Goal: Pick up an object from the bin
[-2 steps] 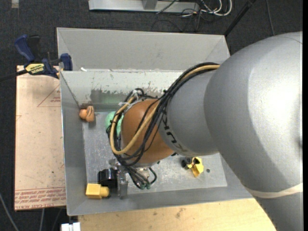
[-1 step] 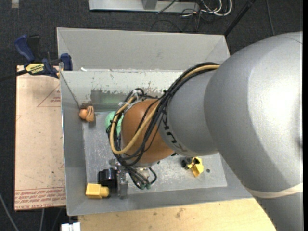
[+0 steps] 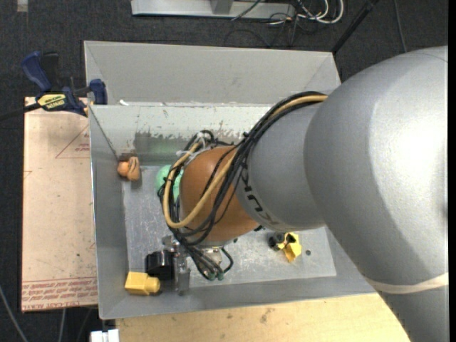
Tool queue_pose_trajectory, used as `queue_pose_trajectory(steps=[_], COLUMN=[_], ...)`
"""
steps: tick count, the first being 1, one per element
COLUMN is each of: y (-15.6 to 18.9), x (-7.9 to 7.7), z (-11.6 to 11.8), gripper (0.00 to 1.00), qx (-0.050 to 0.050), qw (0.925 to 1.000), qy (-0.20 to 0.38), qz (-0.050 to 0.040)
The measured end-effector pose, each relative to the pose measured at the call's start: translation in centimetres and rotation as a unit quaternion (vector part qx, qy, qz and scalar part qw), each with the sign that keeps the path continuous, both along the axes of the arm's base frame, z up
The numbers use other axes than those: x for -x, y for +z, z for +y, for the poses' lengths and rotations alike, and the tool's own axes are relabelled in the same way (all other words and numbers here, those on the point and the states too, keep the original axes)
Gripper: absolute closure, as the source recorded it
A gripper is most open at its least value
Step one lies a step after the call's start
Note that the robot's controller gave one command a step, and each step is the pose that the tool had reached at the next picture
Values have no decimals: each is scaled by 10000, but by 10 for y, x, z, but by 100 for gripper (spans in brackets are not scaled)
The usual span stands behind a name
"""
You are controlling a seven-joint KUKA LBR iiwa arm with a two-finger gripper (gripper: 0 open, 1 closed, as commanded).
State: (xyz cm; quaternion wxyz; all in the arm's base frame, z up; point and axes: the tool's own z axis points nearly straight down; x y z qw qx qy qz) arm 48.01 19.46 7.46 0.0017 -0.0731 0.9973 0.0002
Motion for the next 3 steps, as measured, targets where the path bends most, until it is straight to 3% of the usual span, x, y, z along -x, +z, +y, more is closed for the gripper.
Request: queue_pose_trajectory(steps=[3], y=[42], x=[2], z=[0], gripper=[100], qx=[11], qw=[10000], qy=[1], qz=[41])
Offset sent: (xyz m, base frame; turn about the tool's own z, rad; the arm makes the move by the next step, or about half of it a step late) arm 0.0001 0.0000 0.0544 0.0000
